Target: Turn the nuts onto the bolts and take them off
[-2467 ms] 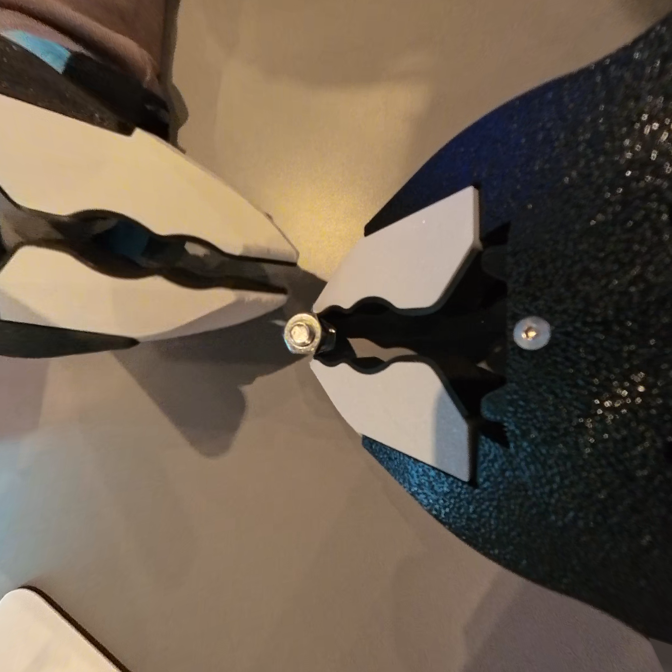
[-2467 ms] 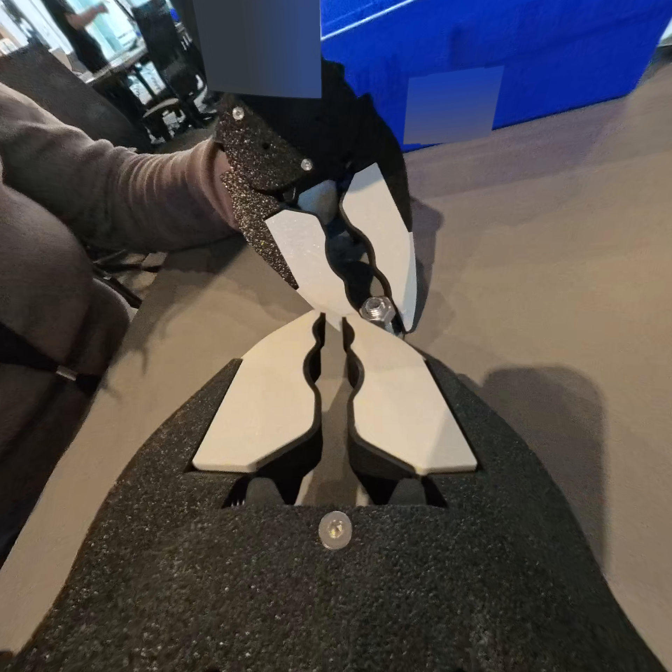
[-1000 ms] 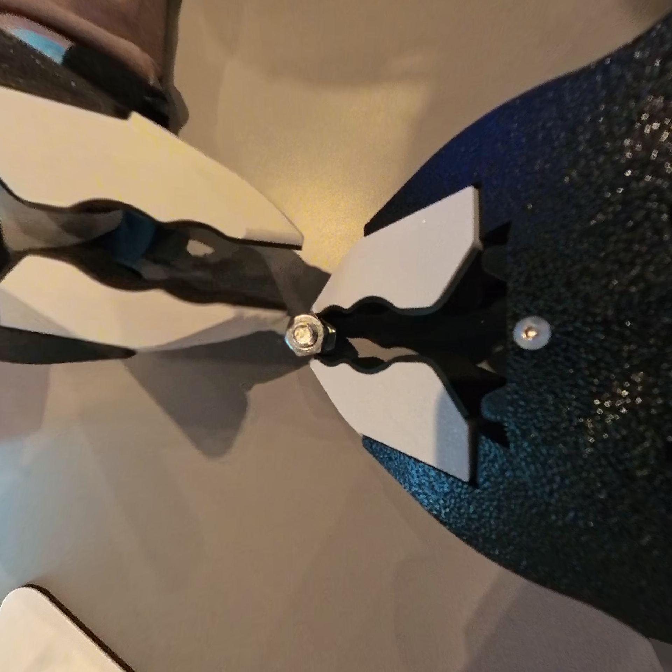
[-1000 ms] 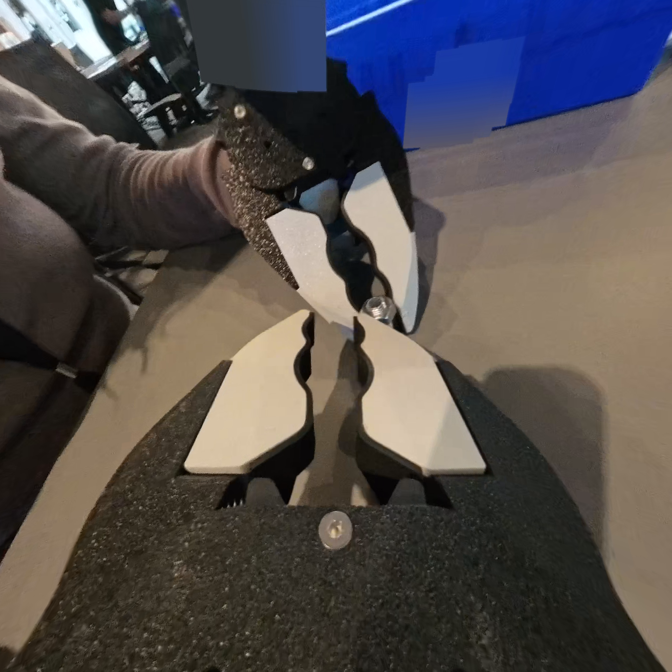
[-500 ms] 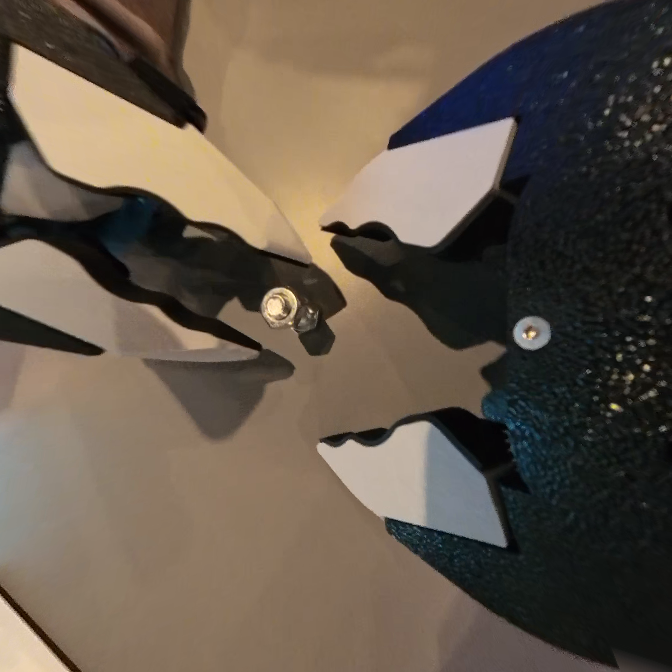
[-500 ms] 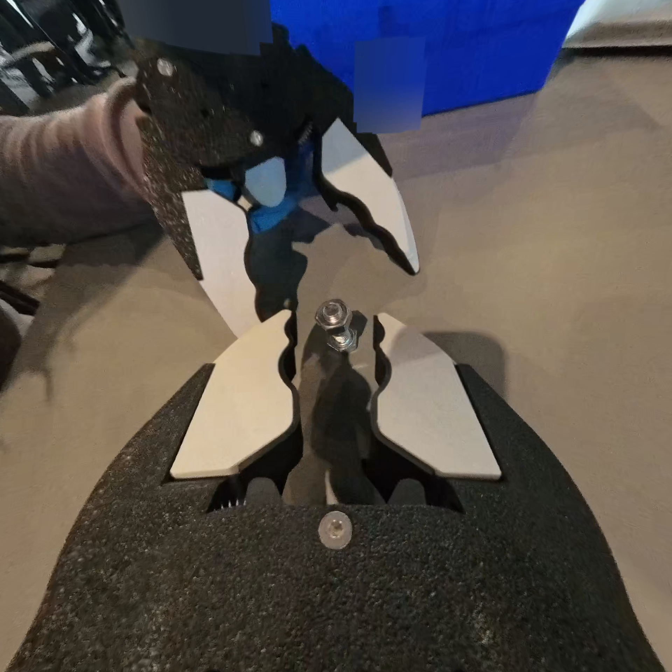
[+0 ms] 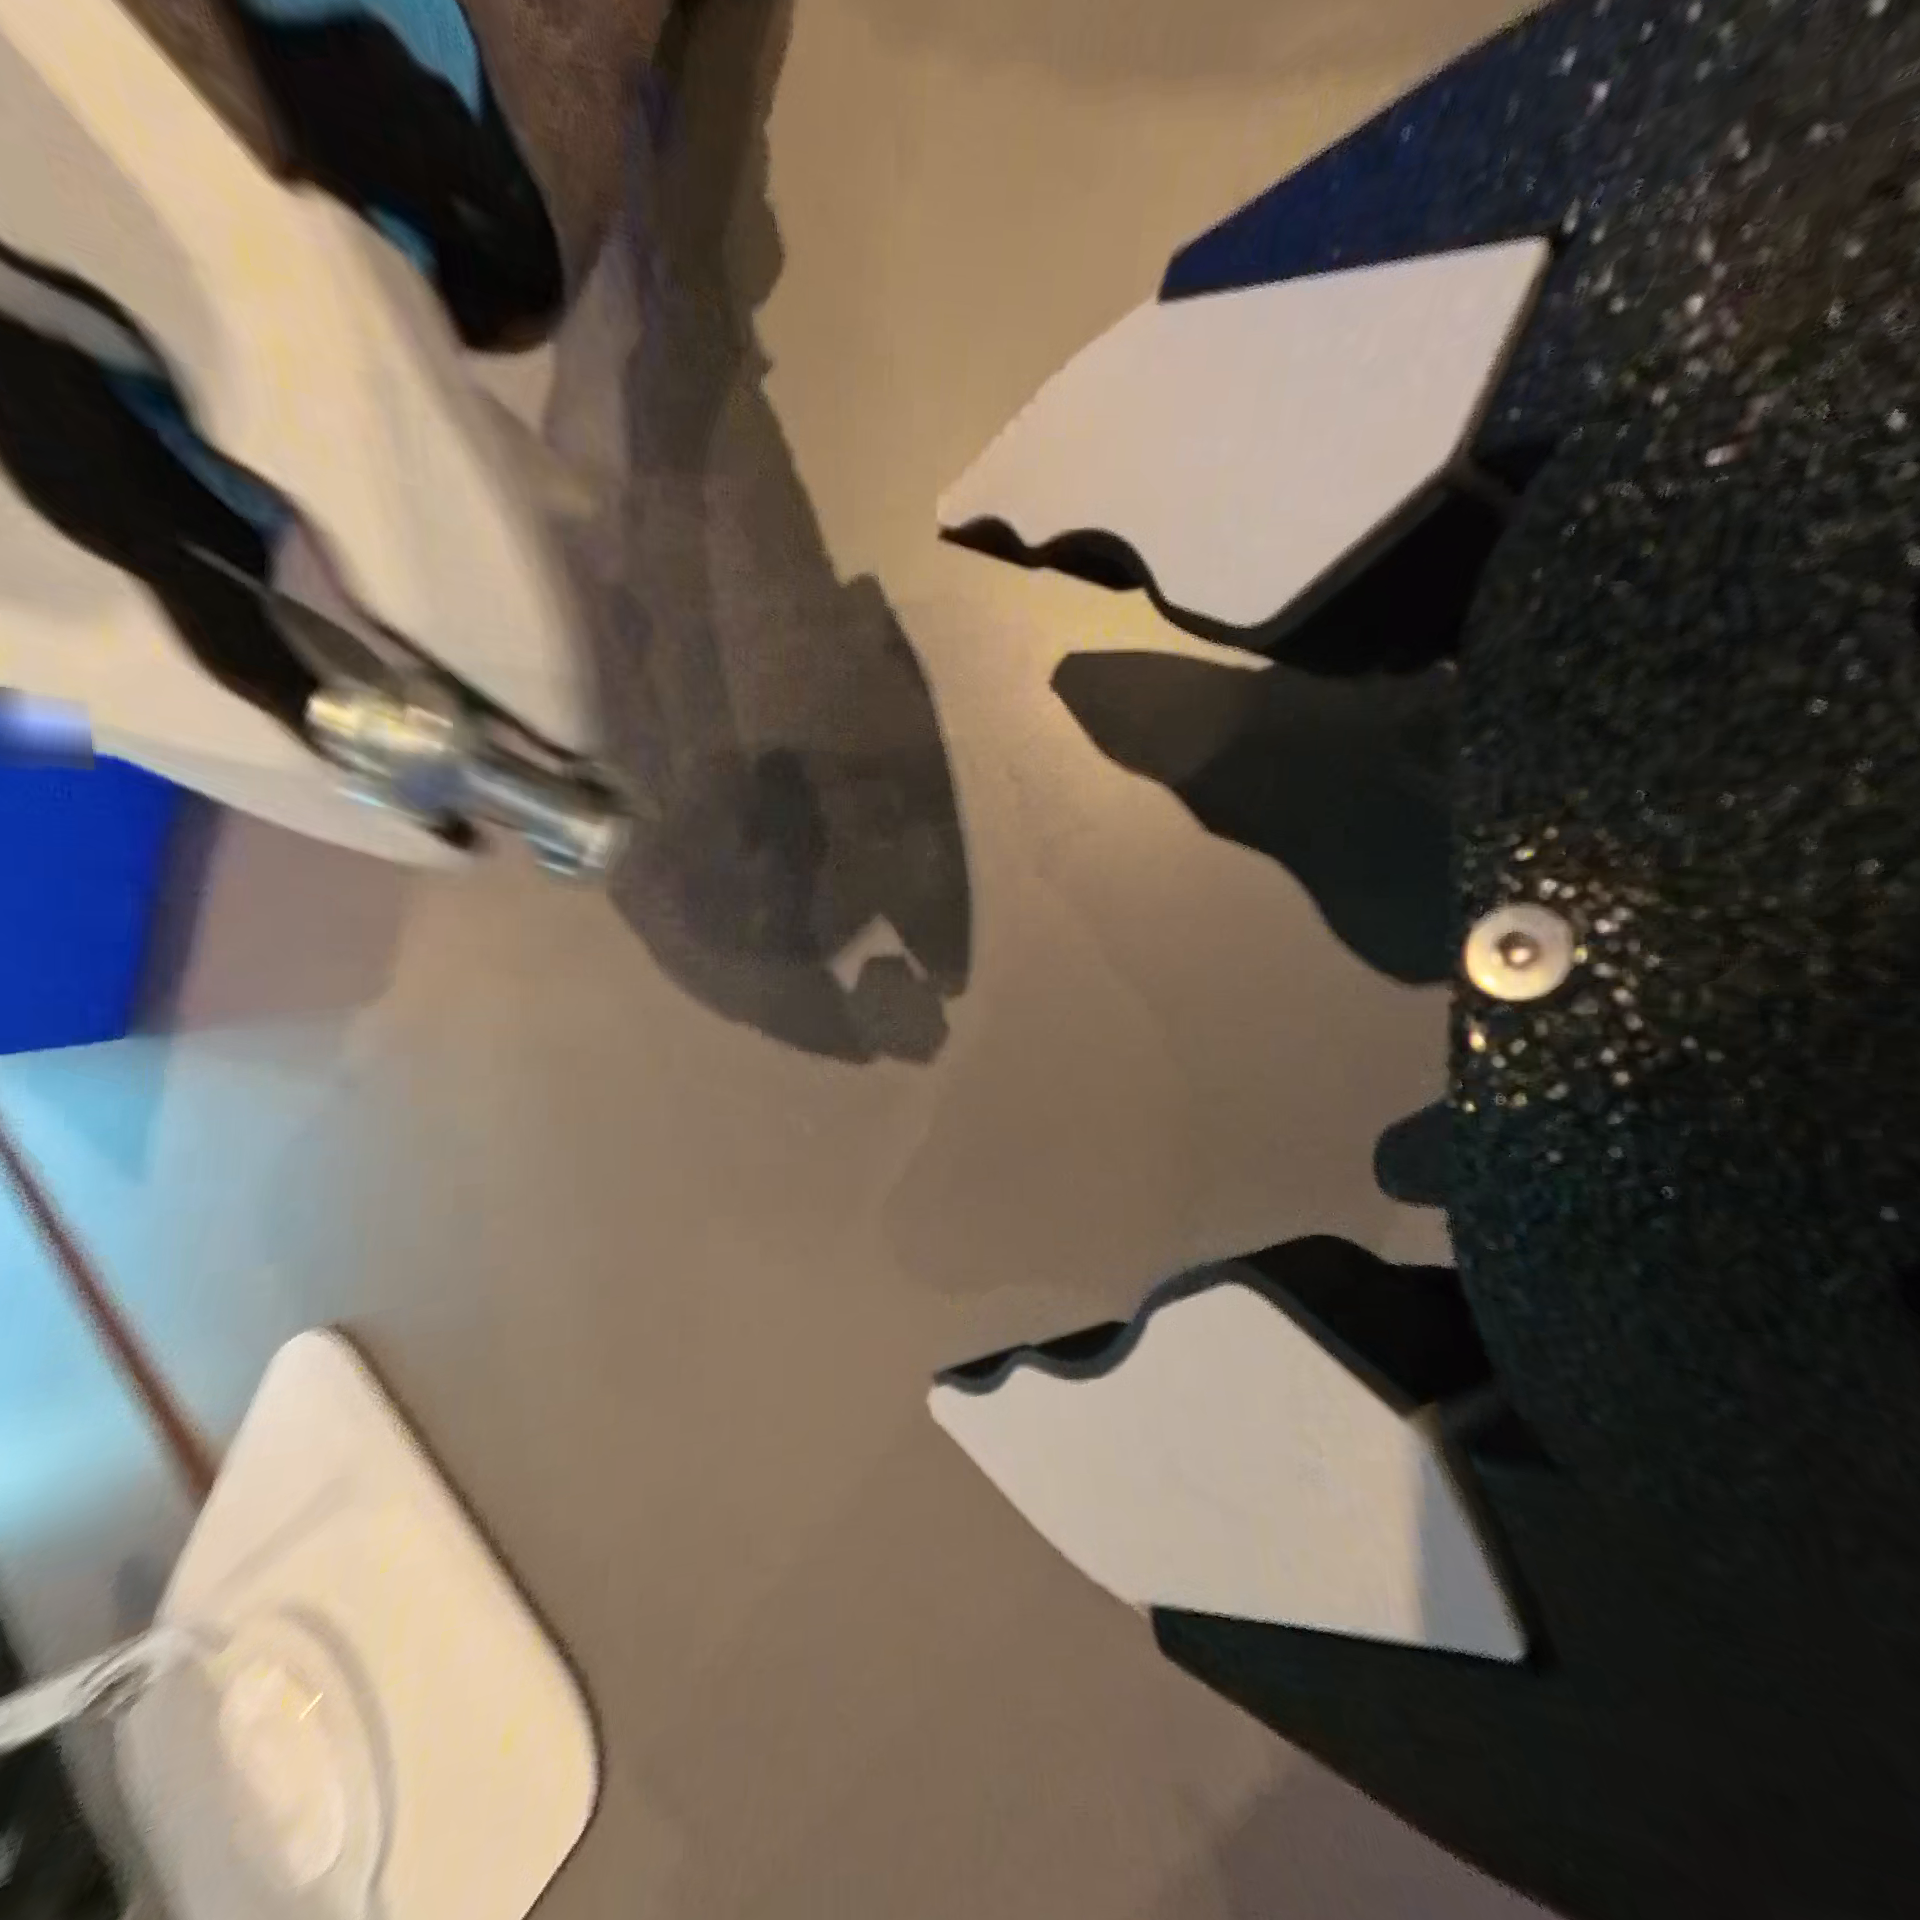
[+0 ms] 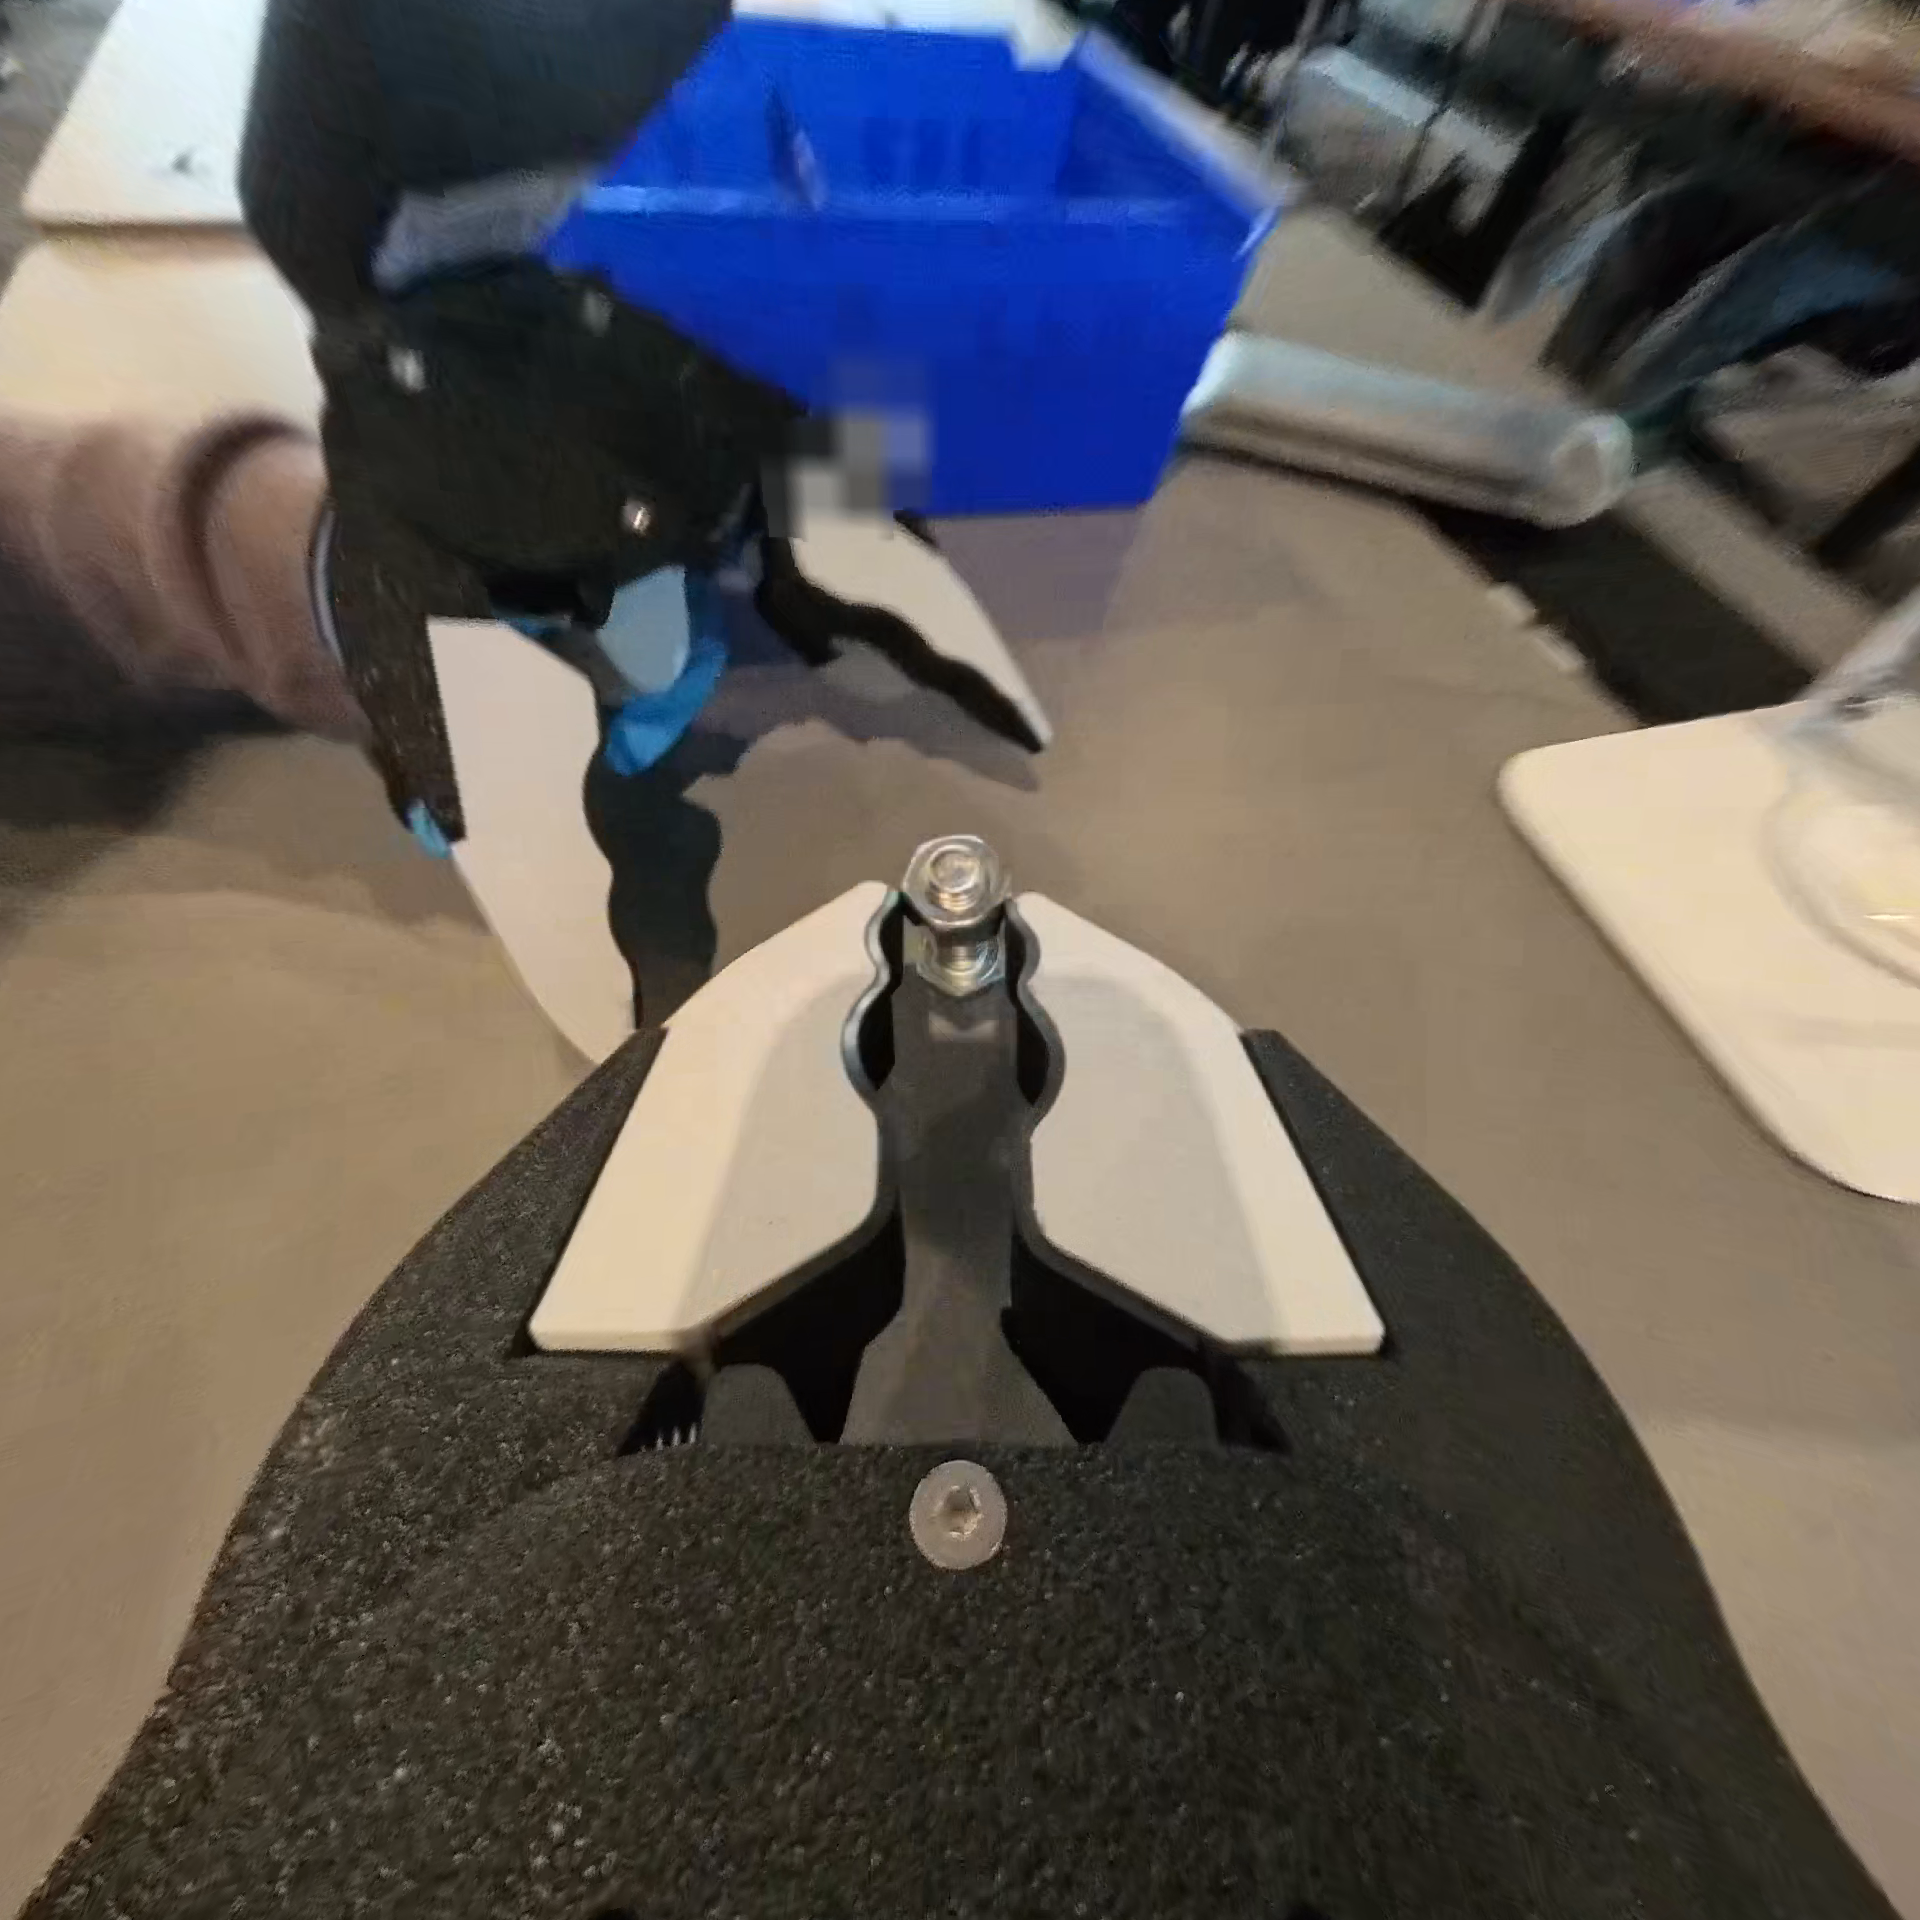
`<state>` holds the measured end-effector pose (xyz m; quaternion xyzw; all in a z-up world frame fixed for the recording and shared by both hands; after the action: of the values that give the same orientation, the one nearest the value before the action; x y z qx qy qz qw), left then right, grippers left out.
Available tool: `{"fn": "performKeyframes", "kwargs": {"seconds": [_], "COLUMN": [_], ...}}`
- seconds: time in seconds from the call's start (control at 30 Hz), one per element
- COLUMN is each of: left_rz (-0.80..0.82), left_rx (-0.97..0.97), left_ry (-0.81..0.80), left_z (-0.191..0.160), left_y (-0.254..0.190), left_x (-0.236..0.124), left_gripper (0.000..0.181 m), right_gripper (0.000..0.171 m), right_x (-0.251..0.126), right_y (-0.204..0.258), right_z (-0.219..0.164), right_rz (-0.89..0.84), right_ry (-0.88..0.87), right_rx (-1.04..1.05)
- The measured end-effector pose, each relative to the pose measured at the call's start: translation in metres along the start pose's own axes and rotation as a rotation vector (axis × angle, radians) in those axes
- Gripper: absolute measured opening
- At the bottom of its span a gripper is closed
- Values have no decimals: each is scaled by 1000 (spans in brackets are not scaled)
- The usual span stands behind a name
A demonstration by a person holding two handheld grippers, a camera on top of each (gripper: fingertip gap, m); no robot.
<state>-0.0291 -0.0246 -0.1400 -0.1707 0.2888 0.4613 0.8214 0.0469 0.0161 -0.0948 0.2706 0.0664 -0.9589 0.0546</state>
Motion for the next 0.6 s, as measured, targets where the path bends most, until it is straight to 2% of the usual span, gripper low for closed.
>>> {"fn": "performKeyframes", "kwargs": {"seconds": [0.1,0.2,0.3,0.37,0.47,0.6], "left_rz": [55,119,177,262,407,467], "left_rx": [16,78,105,106,97,97], "left_ry": [-117,-267,-397,-468,-599,-623], "left_z": [10,21,28,30,37,37], "left_y": [3,4,7,13,22,26], "left_x": [-3,-14,-25,-34,-53,-57], "left_gripper": [136,129,126,128,125,121], "right_gripper": [18,18,18,18,18,19], "right_x": [-58,-137,-206,-239,-263,-254], "right_y": [-19,-42,-76,-108,-153,-189], "right_z": [20,25,-1,-30,-75,-123], "right_rz": [-170,-427,-617,-684,-721,-636], "right_ry": [-97,-182,-205,-164,-84,68], "right_rx": [-32,-73,-18,55,171,216]}}
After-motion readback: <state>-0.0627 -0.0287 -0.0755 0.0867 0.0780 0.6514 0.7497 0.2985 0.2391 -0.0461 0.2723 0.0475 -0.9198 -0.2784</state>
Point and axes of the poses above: each gripper's, where its closed fingertips meet, x out along the fingers, z out of its top, y = z × x across the jaws, the point moved 4 cm from there along -x, back along the fingers, and after that the axes turned 7 degrees about y, right-handed, at the moved point
